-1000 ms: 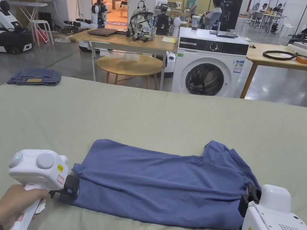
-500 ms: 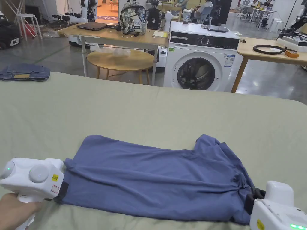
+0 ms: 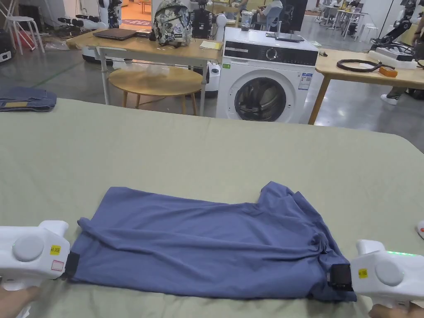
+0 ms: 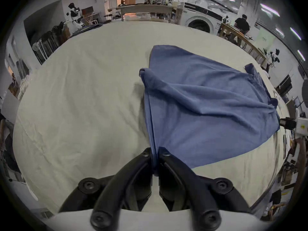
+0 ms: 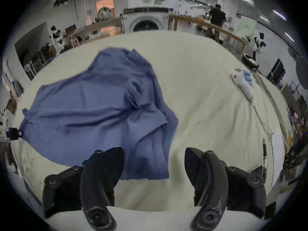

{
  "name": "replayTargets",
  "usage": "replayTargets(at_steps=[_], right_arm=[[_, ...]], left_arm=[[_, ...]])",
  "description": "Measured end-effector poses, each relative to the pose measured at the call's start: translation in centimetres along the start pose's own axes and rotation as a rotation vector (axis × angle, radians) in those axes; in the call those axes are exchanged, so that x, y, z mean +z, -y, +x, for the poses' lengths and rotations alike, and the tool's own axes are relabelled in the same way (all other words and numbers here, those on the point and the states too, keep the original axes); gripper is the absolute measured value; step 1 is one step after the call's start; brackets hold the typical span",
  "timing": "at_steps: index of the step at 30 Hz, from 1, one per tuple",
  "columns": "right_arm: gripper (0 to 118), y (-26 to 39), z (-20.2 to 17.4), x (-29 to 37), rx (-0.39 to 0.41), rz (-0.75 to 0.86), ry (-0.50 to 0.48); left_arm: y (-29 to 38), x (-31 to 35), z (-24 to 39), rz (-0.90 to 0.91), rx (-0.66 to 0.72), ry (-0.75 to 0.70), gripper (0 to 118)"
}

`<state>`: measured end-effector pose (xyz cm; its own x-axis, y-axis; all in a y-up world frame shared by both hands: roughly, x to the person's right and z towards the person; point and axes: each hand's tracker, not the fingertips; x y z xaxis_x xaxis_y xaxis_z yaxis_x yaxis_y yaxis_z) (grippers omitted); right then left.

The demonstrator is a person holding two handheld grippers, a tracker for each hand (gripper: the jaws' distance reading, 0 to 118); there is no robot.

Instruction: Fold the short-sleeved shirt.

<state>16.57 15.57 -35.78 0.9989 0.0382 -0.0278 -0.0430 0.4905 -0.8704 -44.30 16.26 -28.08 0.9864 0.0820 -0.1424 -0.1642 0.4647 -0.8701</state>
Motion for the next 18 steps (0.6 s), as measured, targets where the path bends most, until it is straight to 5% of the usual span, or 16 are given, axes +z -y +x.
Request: replayTargets(at_steps=[2,5,18], right_arm=[[53,0.6,0.0,-1.7,-0.008,-0.063,-0.015],[5,1.6,-0.5,-2.3,-0.018,-0.059,-0.041],[4,2.1,-1.2,3.0,0.015,0.098,-0.019]], left_arm=[[0.1,-0.2,0.0,-0.004,0.001,-0.002,0],[0.2,-0.3,0.0,-0.006,0.004,-0.004,0],[0.7,1.6,-0.6,0.07,0.033,0.015,0]])
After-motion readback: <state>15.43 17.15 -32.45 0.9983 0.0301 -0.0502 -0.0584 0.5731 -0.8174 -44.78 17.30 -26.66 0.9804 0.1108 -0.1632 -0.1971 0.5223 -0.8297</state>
